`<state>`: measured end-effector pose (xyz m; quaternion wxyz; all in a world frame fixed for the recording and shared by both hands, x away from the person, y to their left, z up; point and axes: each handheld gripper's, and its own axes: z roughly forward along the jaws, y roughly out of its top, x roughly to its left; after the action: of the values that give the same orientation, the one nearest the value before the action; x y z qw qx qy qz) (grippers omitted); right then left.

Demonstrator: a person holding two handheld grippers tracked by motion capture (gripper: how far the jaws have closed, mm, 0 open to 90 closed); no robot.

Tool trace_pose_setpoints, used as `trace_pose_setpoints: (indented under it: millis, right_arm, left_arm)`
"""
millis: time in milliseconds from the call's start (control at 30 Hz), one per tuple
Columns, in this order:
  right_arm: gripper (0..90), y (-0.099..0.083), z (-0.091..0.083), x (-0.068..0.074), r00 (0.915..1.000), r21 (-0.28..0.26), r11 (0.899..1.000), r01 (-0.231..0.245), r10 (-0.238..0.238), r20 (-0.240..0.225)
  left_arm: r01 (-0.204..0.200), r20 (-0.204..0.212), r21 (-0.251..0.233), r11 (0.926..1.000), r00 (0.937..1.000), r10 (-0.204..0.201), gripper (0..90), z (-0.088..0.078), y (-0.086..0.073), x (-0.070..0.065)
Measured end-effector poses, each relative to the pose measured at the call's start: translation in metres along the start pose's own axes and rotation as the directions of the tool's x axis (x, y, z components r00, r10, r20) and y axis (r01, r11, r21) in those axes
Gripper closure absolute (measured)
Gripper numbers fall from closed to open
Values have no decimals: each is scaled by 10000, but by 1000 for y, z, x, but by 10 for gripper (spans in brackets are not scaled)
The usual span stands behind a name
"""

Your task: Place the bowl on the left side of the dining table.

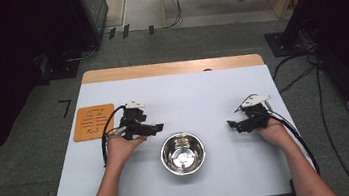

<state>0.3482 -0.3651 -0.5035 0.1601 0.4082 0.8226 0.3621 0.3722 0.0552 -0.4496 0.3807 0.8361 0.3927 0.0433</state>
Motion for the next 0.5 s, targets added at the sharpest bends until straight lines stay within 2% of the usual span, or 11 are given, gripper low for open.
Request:
trace_pose_setpoints:
  millis: [133, 233, 433, 467, 500]
  right_arm:
    - [130, 0, 0, 0, 10000, -19, 10000, 34, -34, -18]
    - [130, 0, 0, 0, 10000, -22, 10000, 37, -38, -20]
    - [129, 0, 0, 0, 10000, -24, 10000, 19, -19, -18]
    - [130, 0, 0, 0, 10000, -2, 10000, -22, 22, -6]
    - [129, 0, 0, 0, 10000, -2, 10000, -24, 24, -8]
  left_arm:
    - [-132, -28, -34, 9999, 9999, 132, 153, -2, -2, -4]
    - [-164, 252, -196, 9997, 9995, 169, 159, -4, -2, -7]
    - [-317, 532, -374, 9988, 9980, 337, 159, -4, 0, -12]
    - [-351, 553, -396, 9986, 9978, 372, 159, -5, 0, -13]
    - [-533, 381, -482, 9974, 9977, 552, 159, -6, -1, -16]
